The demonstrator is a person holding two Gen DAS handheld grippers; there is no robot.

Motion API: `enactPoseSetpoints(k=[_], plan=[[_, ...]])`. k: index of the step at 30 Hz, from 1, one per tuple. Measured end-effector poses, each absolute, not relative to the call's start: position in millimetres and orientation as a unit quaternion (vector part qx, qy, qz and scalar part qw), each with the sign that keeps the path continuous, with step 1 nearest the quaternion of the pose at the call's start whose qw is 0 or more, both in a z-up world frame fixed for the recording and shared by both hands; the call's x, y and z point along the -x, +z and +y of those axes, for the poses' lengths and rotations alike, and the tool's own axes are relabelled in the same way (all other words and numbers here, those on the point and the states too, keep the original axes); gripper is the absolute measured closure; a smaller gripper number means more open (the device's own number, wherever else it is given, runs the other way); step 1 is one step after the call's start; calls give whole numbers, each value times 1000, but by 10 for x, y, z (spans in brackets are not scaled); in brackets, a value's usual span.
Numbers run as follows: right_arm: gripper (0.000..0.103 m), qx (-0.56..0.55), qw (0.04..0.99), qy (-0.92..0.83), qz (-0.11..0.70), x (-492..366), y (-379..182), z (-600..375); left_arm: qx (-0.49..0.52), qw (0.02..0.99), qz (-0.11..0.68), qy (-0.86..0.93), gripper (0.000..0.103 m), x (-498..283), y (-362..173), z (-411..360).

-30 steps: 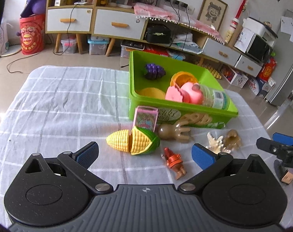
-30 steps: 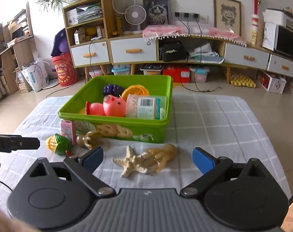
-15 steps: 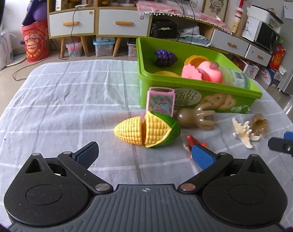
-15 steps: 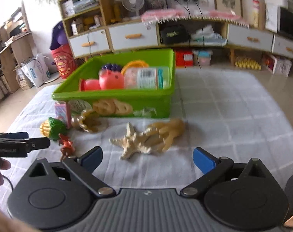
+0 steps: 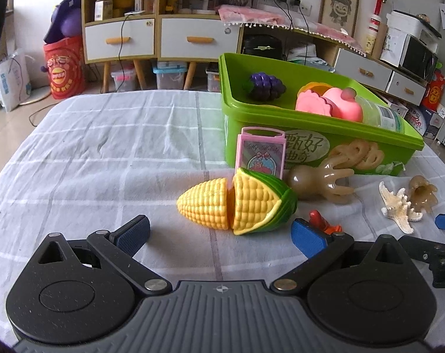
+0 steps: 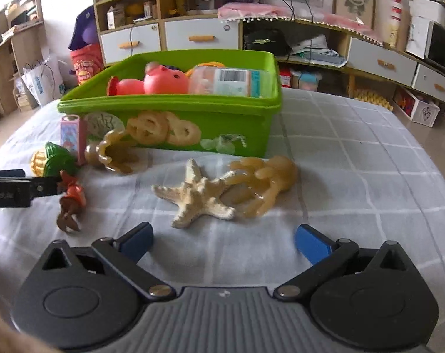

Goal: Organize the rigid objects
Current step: 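Grasp the yellow corn with the left tool while the right tool grasps the starfish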

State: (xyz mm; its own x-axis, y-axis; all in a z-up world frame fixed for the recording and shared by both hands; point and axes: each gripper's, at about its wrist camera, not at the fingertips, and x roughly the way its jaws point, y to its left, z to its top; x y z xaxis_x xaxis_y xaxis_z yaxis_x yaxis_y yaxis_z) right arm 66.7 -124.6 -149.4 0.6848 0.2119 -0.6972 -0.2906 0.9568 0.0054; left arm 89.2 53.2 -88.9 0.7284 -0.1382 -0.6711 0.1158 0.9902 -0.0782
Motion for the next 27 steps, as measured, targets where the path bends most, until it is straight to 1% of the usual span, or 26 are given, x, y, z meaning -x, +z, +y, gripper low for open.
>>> enactPoseSetpoints(k=[9,12,14,16,19,20,22,24,25,26,27], plan=[[16,40,920,102,377,-798,-1479,-1104,41,932,355,-62,3,-939,-869,522],[16,36,919,92,381,-826,-1467,-1069,47,932,353,-65,6,-940,-853,518],[18,34,919,89,382,-839,-1462,-1057,47,932,354,-69,11,-939,-839,515],[25,36,921,91,378,-838,-1453,-1047,48,930,356,-75,15,-946,-824,506],[35,39,922,97,373,-830,-1429,-1030,54,928,360,-79,16,-968,-801,512],[40,40,922,98,372,-825,-1420,-1025,58,927,361,-80,16,-973,-795,522],[54,41,923,100,368,-820,-1407,-1019,66,925,364,-80,16,-980,-778,542],[63,42,924,102,366,-820,-1396,-1021,70,924,368,-78,17,-989,-762,551],[65,40,924,105,366,-823,-1390,-1030,73,923,369,-79,17,-991,-755,558],[71,39,924,107,366,-826,-1386,-1038,75,922,371,-80,17,-992,-749,565],[81,39,924,110,365,-828,-1379,-1048,77,922,372,-80,17,-987,-745,576]])
